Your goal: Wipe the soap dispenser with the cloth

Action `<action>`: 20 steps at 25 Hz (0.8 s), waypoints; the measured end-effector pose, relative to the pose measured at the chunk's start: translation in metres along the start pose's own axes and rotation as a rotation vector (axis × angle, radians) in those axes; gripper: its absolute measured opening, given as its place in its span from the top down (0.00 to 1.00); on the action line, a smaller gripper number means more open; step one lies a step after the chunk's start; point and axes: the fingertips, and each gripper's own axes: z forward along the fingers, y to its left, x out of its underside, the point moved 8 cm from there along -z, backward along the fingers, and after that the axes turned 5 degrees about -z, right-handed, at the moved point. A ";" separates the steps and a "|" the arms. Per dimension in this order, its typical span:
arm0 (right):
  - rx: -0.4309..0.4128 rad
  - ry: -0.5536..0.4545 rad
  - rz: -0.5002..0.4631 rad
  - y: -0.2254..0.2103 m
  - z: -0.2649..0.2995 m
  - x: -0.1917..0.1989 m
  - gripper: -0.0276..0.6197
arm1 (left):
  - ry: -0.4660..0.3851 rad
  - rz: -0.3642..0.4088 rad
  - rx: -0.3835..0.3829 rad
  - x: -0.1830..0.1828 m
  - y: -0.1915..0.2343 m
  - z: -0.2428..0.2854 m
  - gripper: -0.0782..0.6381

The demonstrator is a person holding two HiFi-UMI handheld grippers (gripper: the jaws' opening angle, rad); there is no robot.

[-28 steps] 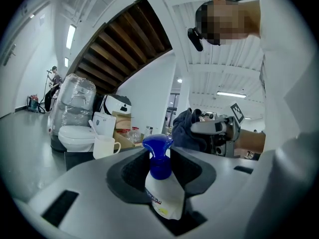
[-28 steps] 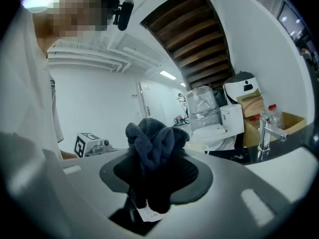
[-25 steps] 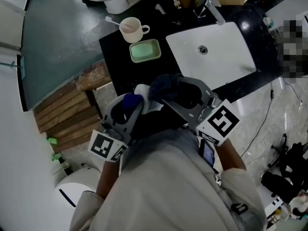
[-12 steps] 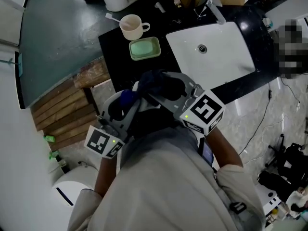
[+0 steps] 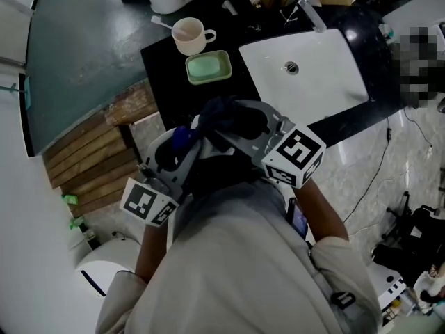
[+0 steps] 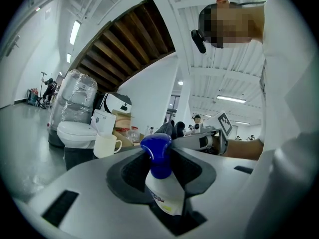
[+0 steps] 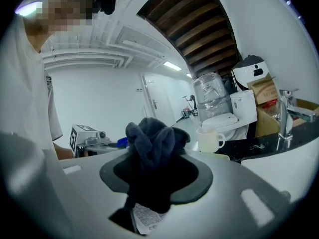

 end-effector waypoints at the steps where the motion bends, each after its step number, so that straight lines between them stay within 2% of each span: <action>1: -0.001 -0.001 0.003 0.000 0.000 0.000 0.73 | 0.000 -0.006 0.000 0.000 0.000 0.000 0.71; 20: 0.010 0.016 0.045 -0.008 -0.003 0.014 0.73 | -0.001 -0.002 -0.030 0.003 0.004 -0.003 0.71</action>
